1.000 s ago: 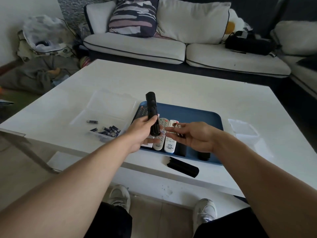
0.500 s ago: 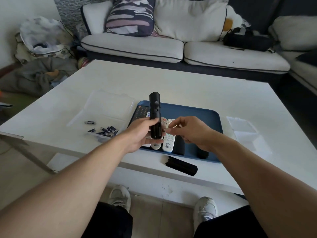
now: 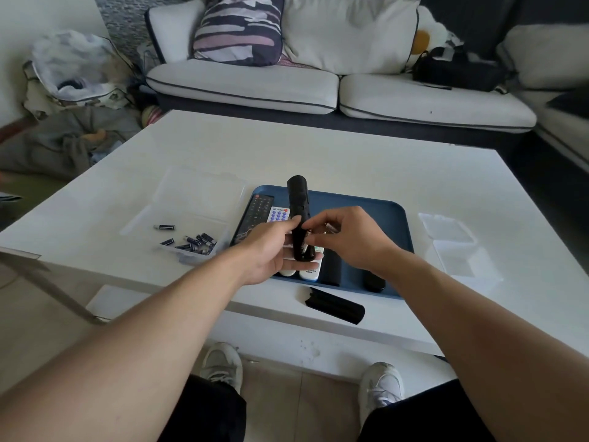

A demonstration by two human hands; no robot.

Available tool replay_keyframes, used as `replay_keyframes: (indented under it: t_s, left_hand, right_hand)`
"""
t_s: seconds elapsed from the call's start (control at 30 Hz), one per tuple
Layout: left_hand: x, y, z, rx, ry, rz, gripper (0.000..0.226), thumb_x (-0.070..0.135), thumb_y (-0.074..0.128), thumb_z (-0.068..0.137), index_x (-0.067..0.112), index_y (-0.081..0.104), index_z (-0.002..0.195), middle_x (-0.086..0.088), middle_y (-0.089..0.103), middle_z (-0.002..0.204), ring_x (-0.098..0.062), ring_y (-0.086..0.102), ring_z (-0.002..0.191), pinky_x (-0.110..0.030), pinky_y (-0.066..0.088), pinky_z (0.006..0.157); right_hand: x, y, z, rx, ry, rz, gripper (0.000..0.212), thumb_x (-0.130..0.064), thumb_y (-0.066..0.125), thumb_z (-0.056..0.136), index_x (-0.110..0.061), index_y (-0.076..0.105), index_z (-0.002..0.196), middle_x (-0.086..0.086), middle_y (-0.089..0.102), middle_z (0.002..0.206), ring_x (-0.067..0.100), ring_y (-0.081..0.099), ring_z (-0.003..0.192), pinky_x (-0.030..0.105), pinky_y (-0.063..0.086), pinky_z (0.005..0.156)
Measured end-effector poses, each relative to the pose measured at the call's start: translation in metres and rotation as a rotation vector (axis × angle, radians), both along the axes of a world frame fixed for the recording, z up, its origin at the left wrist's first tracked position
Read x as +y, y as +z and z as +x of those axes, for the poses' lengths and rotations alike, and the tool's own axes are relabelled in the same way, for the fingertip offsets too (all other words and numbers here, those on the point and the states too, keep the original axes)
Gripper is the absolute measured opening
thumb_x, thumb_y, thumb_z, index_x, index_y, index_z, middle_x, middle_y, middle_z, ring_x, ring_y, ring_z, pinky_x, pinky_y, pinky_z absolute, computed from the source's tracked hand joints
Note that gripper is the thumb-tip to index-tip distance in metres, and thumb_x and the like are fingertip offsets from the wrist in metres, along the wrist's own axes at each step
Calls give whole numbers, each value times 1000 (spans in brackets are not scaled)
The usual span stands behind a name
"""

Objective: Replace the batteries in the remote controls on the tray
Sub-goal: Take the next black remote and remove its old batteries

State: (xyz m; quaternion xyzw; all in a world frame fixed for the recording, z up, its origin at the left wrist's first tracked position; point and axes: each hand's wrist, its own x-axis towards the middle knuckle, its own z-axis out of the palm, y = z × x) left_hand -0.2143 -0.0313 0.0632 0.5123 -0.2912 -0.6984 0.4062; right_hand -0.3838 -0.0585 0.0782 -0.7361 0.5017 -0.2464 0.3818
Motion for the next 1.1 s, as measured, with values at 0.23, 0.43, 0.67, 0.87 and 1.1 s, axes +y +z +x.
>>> replay_keyframes:
  t_s: [0.23,0.43,0.67,0.87,1.1]
  left_hand:
    - [3,4,-5,21,-81,7,39,31,53,104,-1,67,121,-23,68,112,-40,72,103,-41,63,76]
    - [2,3,-6,11,-76,-21,36,19,51,105,-6,57,130,-23,69,106,-40,71,100,-39,64,73]
    - [4,2,-8,-17,-89,-60,33,15,50,106,-8,56,129,-28,69,113,-43,71,101,-40,64,74]
    - [0,2,-4,6,-23,-98,27,15,46,107,-2,58,125,-15,76,104,-35,75,92,-37,64,65]
    - [-4,-2,-3,-48,37,-190,29,4,51,103,1,52,132,-7,79,95,-25,77,88,-34,63,69]
  right_hand:
    - [1,1,-1,15,-45,-44,29,-21,87,75,-22,63,91,-11,69,73,-7,56,56,7,39,50]
    - [-2,0,-2,130,-83,-78,37,-37,91,67,-21,61,82,-8,58,67,3,44,52,15,34,49]
    - [-3,1,-5,104,-113,40,37,-47,88,69,-23,64,84,-5,61,73,6,48,58,20,37,55]
    - [-7,13,-22,-142,-181,385,13,-9,57,99,-13,64,110,4,61,84,11,55,64,23,46,59]
    - [-7,9,-30,-253,-124,313,20,-2,64,96,-2,59,115,16,76,102,28,74,83,27,62,72]
